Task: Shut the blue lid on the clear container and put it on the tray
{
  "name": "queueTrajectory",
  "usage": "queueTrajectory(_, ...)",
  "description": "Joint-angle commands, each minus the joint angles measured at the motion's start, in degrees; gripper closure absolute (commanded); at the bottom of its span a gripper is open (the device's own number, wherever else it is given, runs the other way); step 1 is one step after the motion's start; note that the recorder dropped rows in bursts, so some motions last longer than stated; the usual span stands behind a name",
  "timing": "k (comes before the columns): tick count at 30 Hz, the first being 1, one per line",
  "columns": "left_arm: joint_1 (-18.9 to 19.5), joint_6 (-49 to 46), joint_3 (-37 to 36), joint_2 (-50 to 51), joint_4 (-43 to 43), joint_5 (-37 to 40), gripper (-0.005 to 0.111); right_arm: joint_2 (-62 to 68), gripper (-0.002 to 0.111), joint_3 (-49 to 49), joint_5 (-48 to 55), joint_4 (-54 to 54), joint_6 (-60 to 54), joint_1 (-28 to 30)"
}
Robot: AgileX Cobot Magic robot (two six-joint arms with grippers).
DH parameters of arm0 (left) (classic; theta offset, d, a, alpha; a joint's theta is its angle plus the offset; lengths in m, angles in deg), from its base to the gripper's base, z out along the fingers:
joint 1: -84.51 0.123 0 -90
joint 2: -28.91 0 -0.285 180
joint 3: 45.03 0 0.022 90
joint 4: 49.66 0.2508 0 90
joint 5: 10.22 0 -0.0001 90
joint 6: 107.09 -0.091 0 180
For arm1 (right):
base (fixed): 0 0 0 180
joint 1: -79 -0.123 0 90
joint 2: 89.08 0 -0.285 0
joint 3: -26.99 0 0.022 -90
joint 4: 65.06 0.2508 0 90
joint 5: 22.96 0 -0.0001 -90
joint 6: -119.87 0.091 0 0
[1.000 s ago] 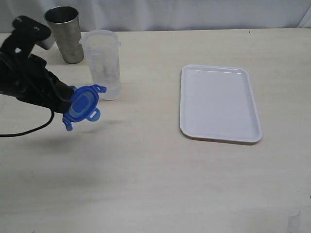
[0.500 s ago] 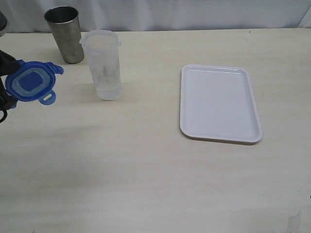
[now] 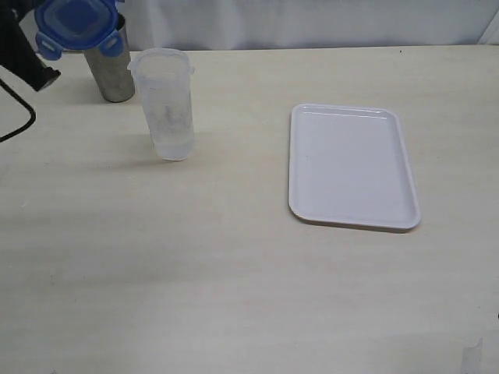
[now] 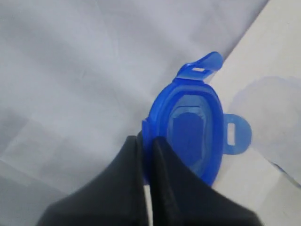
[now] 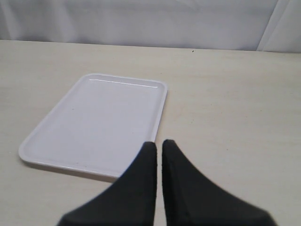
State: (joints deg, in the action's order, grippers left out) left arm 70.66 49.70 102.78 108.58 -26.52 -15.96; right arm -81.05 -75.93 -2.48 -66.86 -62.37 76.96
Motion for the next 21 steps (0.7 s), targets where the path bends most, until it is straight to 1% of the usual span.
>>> queueTrajectory(1, 3.4, -1.0, 6.0, 7.3, -1.5, -5.8, 0.107, -0.2, 0.104, 0.1, -0.6, 0.1, 0.1, -0.1)
queueTrajectory(2, 3.9, -1.0, 8.0, 9.8, -2.2, -5.8, 0.107, -0.2, 0.104, 0.1, -0.6, 0.1, 0.1, -0.1)
queueTrajectory(8, 3.8, -1.1, 19.4, 23.6, -2.8, -8.4, 0.107, -0.2, 0.104, 0.1, -0.6, 0.1, 0.1, -0.1)
queueTrajectory(10, 3.8, -1.6, 21.3, 26.1, -2.8, -8.5, 0.107, -0.2, 0.104, 0.1, -0.6, 0.1, 0.1, -0.1)
queueTrajectory(15, 3.8, -4.3, 23.8, 30.3, -2.6, -9.9, 0.107, -0.2, 0.104, 0.1, -0.6, 0.1, 0.1, -0.1)
queueTrajectory(21, 3.5, -17.6, 23.8, 30.4, -4.1, -9.6, 0.107, -0.2, 0.104, 0.1, -0.6, 0.1, 0.1, -0.1)
